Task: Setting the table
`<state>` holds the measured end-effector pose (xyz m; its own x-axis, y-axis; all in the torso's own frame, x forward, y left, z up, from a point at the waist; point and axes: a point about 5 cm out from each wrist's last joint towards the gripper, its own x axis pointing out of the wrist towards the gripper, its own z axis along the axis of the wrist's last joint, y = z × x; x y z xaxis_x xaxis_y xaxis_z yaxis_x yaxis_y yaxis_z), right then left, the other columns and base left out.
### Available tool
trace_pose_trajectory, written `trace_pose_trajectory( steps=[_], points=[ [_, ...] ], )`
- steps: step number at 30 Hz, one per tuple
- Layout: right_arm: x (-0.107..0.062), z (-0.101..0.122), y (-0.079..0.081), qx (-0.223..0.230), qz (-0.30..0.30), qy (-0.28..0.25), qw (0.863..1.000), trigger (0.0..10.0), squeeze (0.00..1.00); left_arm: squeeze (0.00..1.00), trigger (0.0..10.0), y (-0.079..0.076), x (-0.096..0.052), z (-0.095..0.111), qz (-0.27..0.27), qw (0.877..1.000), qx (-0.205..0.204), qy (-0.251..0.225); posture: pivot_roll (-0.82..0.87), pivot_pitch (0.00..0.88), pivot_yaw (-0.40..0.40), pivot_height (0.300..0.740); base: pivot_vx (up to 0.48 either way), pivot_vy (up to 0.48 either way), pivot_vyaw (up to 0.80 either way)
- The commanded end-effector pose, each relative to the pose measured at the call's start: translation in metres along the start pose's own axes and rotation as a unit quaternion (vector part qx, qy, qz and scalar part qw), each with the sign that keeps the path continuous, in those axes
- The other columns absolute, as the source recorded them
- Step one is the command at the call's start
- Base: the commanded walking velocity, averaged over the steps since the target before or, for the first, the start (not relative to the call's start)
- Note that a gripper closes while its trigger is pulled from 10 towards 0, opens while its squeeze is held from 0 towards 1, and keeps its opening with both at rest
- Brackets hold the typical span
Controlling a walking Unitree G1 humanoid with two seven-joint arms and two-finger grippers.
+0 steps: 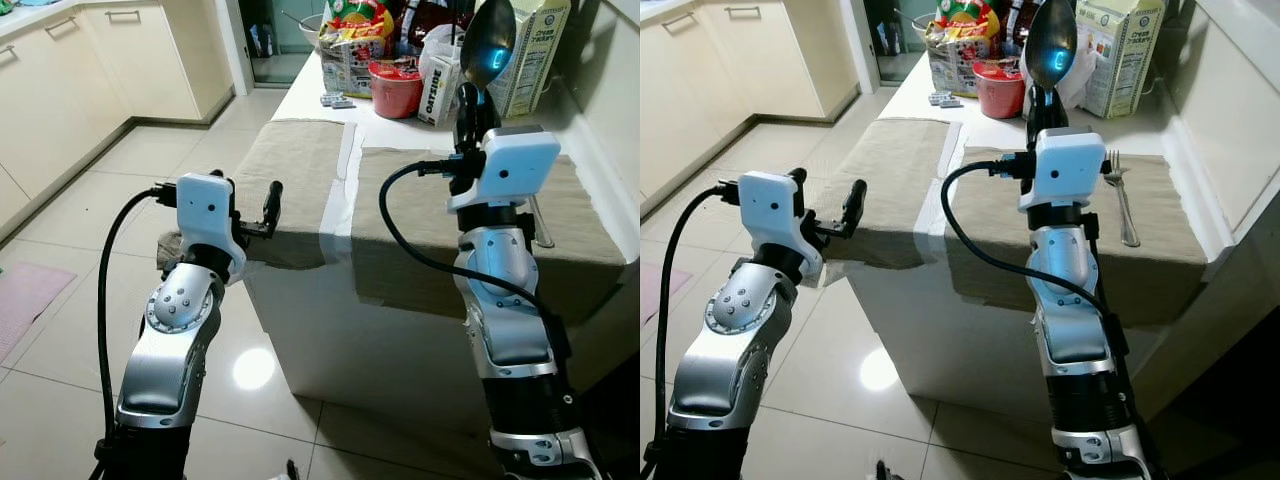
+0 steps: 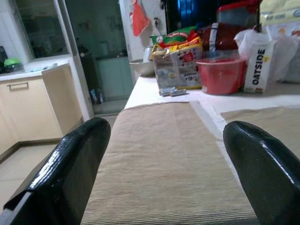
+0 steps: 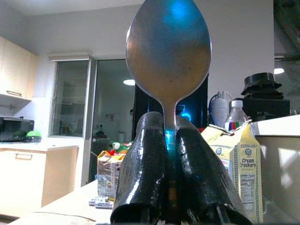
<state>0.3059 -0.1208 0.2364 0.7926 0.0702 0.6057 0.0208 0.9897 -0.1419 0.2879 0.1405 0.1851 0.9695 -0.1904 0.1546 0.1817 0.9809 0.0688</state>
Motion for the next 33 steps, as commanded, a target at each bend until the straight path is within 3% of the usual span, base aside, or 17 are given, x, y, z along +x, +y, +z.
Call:
trace_pose_trajectory(
  steps=[1,13,21,28,33],
  points=[
    [-0.003,-0.004,0.005,-0.002,0.011,0.002,1.0,0.0,0.0,0.0,10.0,0.002,-0.003,0.002,-0.002,1.0,-0.004,-0.008,-0.15,0.0,0.125,0.74,0.0,0.0,0.0],
    [-0.022,-0.024,0.009,0.01,0.037,0.055,0.998,0.0,0.0,0.0,10.0,0.003,-0.011,-0.005,0.009,1.0,-0.015,0.005,-0.14,0.0,0.108,0.74,0.0,0.0,0.0],
    [-0.031,-0.037,0.02,0.009,0.073,0.098,0.992,0.0,0.0,0.0,10.0,0.001,-0.009,-0.003,0.01,1.0,-0.015,0.002,-0.14,0.0,0.103,0.74,0.0,0.0,0.0],
    [-0.041,-0.037,0.016,0.002,0.073,0.104,0.992,0.0,0.0,0.0,10.0,-0.002,-0.012,-0.007,0.005,1.0,-0.02,0.01,-0.15,0.0,0.107,0.74,0.0,0.0,0.0],
    [-0.055,-0.036,0.007,-0.008,0.076,0.118,0.99,0.0,0.0,0.0,10.0,0.005,-0.025,-0.019,0.019,0.999,-0.032,0.036,-0.16,0.0,0.111,0.74,0.0,0.0,0.0]
  ],
)
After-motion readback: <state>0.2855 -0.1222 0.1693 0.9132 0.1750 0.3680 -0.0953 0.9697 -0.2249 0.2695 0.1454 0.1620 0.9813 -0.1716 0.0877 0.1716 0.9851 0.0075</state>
